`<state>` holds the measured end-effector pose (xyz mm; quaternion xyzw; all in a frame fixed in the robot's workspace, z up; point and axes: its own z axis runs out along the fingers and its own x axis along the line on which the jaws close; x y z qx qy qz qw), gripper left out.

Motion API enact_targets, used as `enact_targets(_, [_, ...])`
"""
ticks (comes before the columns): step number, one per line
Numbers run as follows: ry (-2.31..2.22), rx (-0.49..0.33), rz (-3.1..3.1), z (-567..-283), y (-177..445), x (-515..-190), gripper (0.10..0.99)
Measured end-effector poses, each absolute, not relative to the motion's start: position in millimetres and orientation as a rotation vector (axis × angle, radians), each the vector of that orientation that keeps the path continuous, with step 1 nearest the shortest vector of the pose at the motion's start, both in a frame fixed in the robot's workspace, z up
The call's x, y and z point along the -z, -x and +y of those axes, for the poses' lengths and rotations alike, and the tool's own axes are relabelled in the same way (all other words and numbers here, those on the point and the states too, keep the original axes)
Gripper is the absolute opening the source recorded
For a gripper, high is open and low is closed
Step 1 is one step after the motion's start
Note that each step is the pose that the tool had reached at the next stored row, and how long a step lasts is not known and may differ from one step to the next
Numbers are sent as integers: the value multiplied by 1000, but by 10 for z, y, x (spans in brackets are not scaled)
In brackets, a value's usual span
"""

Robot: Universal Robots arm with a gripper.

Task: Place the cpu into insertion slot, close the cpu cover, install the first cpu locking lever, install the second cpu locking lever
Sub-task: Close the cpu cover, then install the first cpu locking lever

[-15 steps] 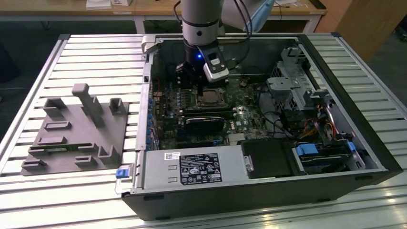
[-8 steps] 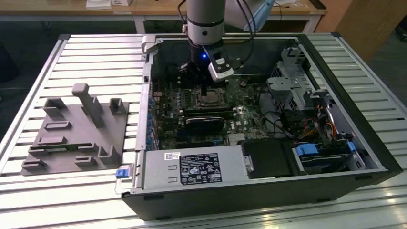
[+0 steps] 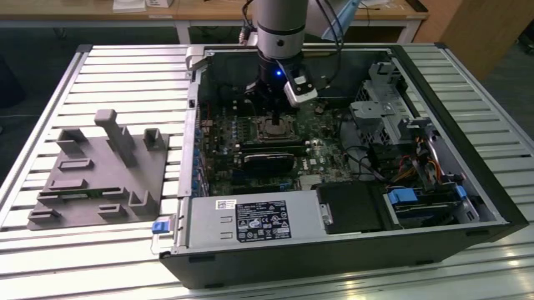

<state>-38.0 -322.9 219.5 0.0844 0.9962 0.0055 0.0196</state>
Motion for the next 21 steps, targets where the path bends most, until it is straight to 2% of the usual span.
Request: enact_targets(21, [-262, -17, 3091, -3229, 414, -2256, 106])
